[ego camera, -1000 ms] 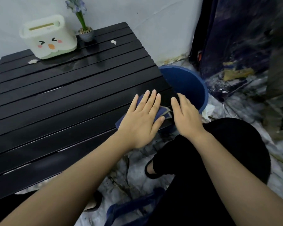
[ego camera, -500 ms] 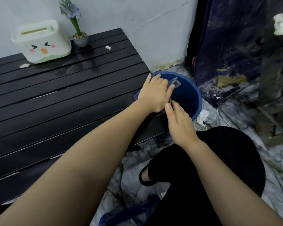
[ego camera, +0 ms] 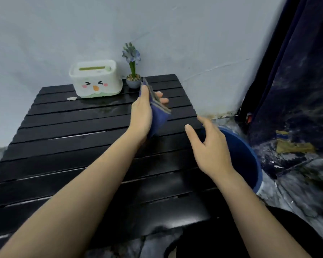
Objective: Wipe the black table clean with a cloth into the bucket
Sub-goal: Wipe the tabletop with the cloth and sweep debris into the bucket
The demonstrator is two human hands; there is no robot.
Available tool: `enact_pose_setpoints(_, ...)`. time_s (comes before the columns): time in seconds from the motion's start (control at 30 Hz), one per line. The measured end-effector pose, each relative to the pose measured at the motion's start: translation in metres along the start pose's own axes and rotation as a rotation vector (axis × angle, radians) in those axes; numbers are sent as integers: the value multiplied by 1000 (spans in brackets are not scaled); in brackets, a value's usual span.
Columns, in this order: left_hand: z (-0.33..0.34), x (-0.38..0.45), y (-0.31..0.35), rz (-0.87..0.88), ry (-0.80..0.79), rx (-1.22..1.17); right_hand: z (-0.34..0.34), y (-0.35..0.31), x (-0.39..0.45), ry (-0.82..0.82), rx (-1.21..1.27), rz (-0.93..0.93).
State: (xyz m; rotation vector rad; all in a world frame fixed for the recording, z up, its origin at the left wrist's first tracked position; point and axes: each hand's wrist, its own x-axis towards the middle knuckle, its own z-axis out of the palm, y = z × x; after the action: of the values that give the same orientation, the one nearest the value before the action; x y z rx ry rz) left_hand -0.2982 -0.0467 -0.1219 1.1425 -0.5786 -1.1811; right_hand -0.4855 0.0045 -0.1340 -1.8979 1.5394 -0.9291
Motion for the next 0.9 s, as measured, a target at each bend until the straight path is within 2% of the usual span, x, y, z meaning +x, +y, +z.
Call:
enact_pose_setpoints(0.13,-76,29,35,263,174,353,48,-38,74,-94,-24,-211)
enact_pose_setpoints(0.2,-109,42,44,315,229,562,76,-52,112,-157,-75,-292)
enact_pose_setpoints(0.3,-144,60,49,285,261,830,115,-67,168,-258,-156,-353)
enact_pose_setpoints(0.43,-167,65,24,245,249,1398,157,-73,227,-399,-239,-333)
enact_pose_setpoints(0.53,-172,59,3,153,247,1682,186,-70,253,-496,-279,-325)
enact_pose_setpoints(0.63,-167,59,-5,139,267,1810,203,-65,267,-501,-219,-327)
enact_pose_setpoints(0.77,-144,69,-13,115,333,1819,207,-56,275,-435,-162,-361)
enact_pose_setpoints(0.9,-94,84,-29,121,264,1768,184,-47,283,-372,-148,-393)
